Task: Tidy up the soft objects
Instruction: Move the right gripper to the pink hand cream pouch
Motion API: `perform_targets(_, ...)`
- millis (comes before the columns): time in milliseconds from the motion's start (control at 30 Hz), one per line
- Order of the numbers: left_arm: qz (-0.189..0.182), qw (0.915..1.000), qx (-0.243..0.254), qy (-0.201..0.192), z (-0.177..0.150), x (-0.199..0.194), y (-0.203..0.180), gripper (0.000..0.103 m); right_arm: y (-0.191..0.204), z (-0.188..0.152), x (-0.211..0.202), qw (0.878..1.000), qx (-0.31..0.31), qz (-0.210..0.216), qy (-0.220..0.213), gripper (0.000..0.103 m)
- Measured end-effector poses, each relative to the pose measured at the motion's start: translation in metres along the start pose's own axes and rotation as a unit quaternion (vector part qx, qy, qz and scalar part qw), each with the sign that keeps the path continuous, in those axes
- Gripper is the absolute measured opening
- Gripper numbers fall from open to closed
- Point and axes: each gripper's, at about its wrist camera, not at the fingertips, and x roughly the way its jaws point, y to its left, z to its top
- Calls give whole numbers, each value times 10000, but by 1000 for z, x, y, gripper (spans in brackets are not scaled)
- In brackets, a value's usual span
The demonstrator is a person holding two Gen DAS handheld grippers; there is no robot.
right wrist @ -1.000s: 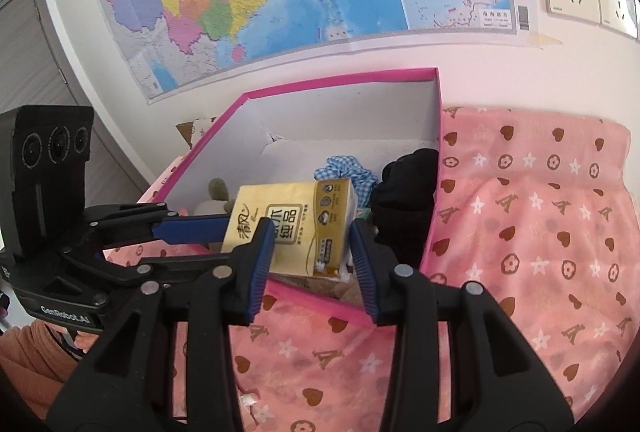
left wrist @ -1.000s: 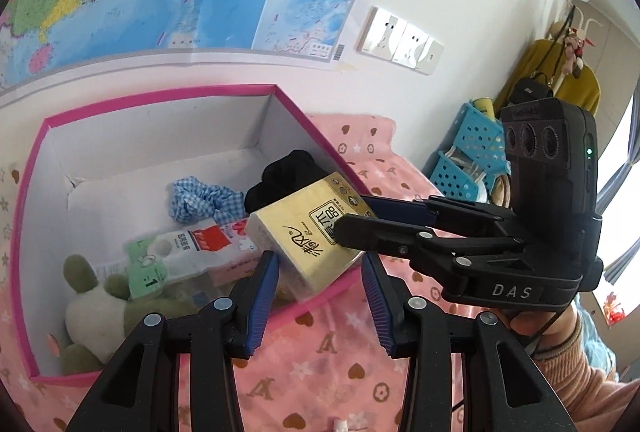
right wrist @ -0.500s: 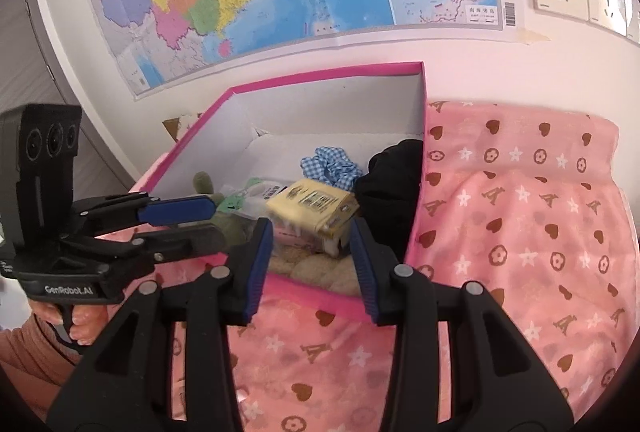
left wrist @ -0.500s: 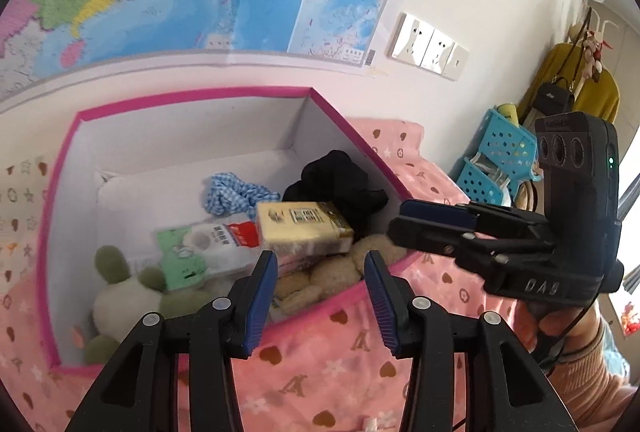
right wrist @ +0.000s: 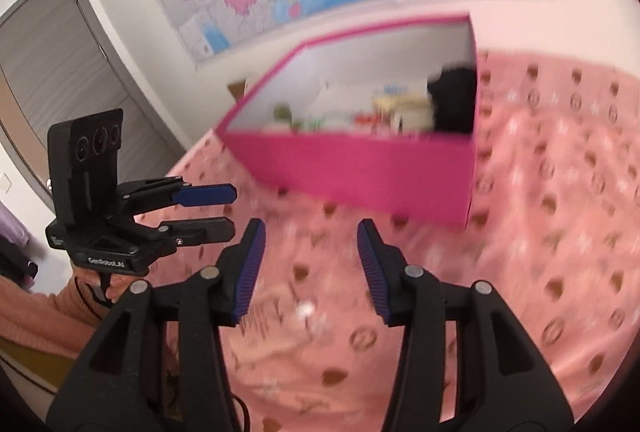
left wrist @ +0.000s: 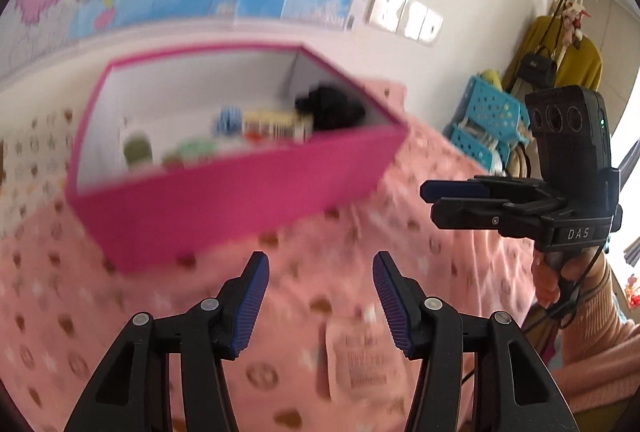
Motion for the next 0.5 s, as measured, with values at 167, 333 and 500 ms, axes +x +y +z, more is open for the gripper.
perform_targets(167,-268,9981,-344,434,-35,7,-1,55,-4,-28,25,9986,248,118,452,50)
perform_targets(333,-447,9954,-571,632,-57,6,-7,55,1,-36,48,9971,236,176,696,50)
perform_targets(500,-489,9937,-676,753,-73,3,-15,55,2,-35,60,9969,160,132,756,50)
